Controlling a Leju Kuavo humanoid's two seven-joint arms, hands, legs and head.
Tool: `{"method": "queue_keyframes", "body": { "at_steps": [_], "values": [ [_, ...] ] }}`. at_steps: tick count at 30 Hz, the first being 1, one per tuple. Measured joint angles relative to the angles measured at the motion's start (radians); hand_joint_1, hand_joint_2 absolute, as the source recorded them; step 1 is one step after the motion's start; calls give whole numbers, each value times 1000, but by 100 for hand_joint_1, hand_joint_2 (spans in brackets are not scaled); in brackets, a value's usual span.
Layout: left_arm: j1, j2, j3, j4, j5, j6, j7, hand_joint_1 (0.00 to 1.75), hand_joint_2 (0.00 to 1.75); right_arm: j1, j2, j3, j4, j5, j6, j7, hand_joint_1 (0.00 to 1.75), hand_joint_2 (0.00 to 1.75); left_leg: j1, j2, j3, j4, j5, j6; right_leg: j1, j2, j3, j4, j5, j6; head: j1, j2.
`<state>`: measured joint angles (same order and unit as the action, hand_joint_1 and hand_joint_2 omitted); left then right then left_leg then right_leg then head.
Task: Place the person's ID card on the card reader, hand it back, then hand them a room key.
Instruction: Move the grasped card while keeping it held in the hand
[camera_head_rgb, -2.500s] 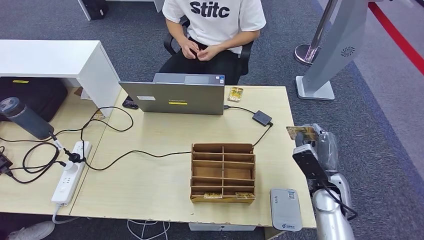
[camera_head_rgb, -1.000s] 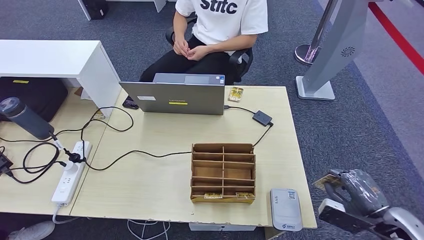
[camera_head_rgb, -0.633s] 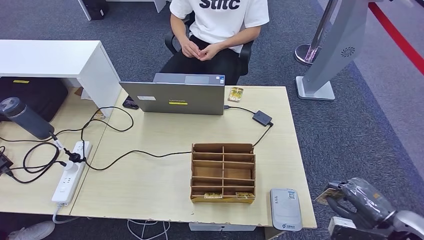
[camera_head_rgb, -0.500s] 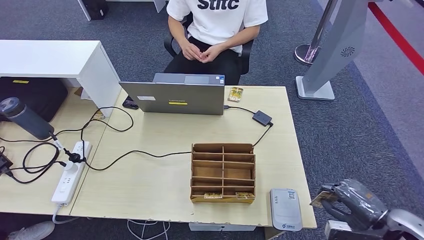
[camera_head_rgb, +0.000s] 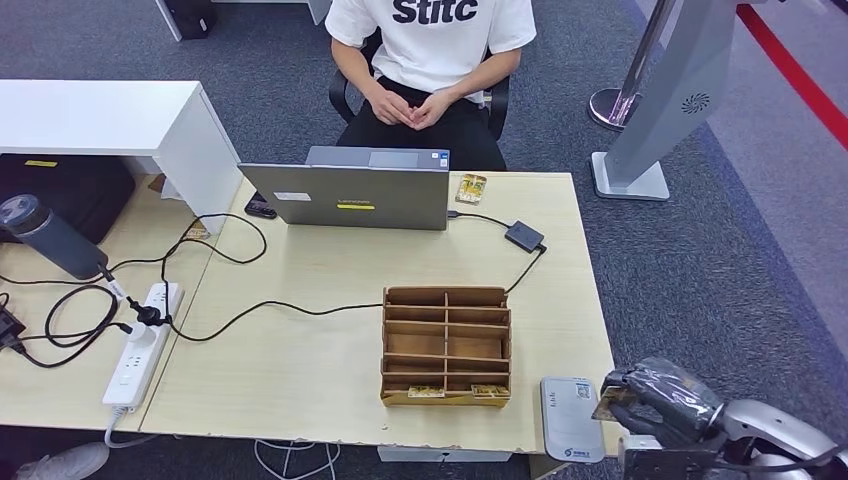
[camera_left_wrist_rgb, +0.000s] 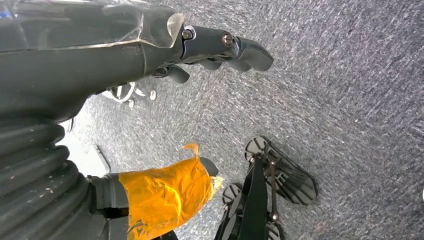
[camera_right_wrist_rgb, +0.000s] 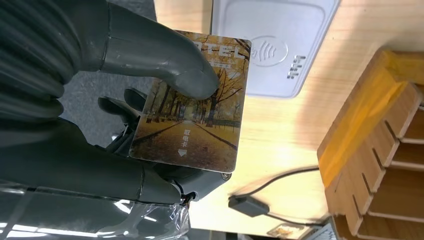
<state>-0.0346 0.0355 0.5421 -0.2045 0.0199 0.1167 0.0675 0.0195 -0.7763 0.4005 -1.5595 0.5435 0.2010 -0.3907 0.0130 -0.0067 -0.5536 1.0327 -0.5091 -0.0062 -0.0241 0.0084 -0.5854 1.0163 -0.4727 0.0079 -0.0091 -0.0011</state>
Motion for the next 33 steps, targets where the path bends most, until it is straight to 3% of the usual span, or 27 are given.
{"method": "queue_keyframes", "body": {
  "at_steps": [23, 33],
  "values": [
    [-3, 8, -2, 0, -27, -16, 3, 0, 175, -88, 0, 139, 88, -19, -6, 28, 175, 175, 0, 0, 0, 0, 0, 0, 0, 0, 0, 0, 0, 0, 0, 0],
    [-2, 8, -2, 0, -26, -4, 4, 0, 175, -81, 3, 114, 61, -58, -159, 29, 175, 175, 0, 0, 0, 0, 0, 0, 0, 0, 0, 0, 0, 0, 0, 0]
  ]
}}
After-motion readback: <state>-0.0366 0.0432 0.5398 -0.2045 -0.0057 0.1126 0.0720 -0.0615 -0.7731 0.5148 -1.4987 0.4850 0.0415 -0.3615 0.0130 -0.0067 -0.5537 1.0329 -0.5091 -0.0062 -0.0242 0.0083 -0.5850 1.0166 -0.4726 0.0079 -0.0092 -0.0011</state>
